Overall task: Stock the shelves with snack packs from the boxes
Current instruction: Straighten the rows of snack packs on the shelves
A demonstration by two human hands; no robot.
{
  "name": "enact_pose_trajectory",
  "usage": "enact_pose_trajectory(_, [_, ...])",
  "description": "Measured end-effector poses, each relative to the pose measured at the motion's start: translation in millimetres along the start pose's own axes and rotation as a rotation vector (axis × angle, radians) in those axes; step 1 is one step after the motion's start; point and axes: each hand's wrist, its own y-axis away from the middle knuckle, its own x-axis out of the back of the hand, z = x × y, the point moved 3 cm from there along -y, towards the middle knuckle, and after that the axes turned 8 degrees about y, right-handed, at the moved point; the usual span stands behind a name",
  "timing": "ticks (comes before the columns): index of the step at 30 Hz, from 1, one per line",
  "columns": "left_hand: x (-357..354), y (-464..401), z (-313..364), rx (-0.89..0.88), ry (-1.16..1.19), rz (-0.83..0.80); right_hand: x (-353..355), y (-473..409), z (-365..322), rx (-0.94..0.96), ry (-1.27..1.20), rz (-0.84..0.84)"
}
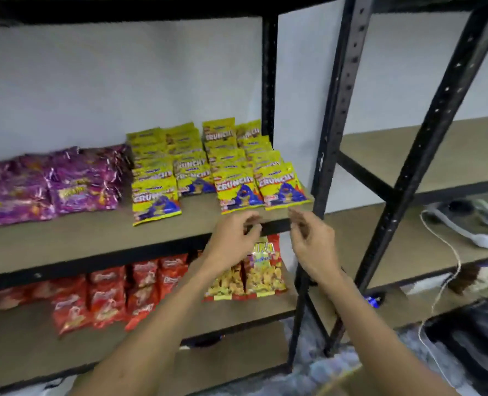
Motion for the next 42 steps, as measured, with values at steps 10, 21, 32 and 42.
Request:
enact_pose_trajectory(10, [100,-99,-76,-0.08,-0.489,0.251,-109,-134,-69,0.265,0.486,-0.121])
enact_pose_trajectory(21, [125,-195,-98,0.165,-0.744,0.198,-154,-214,-64,0.219,0.702,-0.431])
enact_pose_trajectory(32, [144,-371,-94,-0.067,-0.644,0.182,-163,-231,-48,0.144,0.675,-0.248])
enact_pose_trajectory(42, [136,-443,-81,-0.102,-0.936,0.177,-155,-276,-59,0.155,0.648,-0.181])
